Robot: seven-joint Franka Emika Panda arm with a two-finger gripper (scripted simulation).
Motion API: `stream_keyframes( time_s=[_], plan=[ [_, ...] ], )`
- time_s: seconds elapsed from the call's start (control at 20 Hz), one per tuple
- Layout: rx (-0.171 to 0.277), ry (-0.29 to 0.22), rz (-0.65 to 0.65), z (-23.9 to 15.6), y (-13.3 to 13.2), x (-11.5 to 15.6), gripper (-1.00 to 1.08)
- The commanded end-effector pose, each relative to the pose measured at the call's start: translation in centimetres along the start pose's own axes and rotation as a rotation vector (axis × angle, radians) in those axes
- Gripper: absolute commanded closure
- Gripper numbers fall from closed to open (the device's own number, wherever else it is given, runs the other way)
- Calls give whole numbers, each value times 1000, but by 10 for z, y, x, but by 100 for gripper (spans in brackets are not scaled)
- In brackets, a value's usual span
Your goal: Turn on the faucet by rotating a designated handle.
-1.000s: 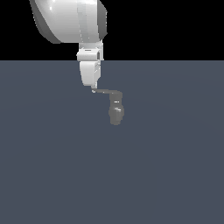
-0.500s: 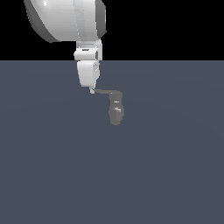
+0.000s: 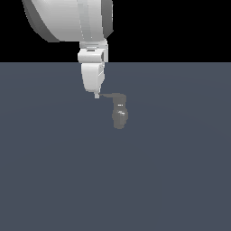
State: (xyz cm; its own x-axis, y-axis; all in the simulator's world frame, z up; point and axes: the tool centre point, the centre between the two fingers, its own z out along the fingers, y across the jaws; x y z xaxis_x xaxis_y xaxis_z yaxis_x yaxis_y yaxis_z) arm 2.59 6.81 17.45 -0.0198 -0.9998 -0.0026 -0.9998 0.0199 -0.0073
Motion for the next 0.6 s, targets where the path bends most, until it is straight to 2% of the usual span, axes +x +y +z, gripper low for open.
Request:
stream_keyframes(
  time_s=[0.0, 0.55],
  plan=[
    [-5, 3, 11, 1, 8, 12, 108],
    [-7, 3, 10, 1, 36, 28, 108]
  ],
)
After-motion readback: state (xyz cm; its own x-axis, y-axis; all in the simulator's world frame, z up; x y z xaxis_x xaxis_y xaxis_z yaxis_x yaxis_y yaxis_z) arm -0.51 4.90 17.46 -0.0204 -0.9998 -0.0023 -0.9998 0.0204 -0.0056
